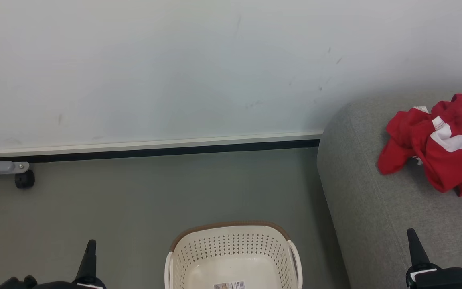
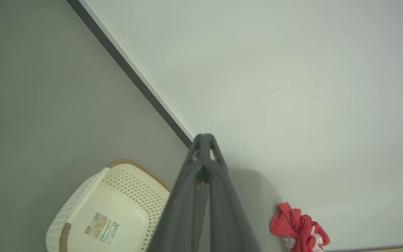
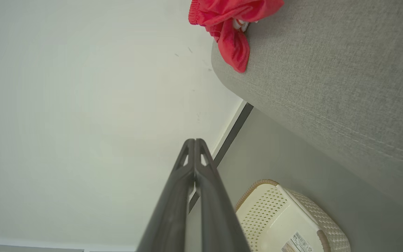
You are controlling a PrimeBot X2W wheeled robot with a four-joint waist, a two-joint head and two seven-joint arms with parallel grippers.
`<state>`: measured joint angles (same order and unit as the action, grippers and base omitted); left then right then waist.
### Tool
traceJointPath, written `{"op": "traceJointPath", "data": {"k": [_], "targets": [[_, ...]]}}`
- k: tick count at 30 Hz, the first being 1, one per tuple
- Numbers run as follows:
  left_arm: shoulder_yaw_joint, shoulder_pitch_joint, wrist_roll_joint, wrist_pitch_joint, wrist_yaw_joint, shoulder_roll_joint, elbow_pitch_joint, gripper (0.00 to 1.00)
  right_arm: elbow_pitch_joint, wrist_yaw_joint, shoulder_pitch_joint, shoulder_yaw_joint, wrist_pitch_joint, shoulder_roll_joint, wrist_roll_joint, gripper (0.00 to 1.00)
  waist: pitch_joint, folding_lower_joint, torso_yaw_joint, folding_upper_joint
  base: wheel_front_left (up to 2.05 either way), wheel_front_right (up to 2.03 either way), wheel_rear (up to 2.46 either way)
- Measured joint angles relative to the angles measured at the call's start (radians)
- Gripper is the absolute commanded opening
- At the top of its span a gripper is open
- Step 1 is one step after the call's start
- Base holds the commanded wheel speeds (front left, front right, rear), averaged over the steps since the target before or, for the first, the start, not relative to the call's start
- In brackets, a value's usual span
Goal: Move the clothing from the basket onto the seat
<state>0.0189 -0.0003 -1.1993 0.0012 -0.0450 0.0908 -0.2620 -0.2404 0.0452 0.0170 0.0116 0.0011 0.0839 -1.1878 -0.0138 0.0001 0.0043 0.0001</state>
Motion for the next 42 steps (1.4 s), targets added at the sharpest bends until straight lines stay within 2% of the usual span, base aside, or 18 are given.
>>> {"op": "traceJointPath", "data": {"k": [30,42], "targets": [[0.071,-0.075,-0.385,0.111,-0.074,-0.046,-0.033,0.00,-0.058,0.072,0.066,0.119,0.109,-0.038,-0.404,0.00,0.016,-0.0001,-0.004,0.0000,0.00,0.00,0.00],[0.073,-0.080,-0.401,0.112,-0.079,-0.048,-0.034,0.00,-0.058,0.075,0.075,0.122,0.112,-0.039,-0.408,0.00,0.016,-0.0002,-0.004,0.0000,0.00,0.00,0.00]]}}
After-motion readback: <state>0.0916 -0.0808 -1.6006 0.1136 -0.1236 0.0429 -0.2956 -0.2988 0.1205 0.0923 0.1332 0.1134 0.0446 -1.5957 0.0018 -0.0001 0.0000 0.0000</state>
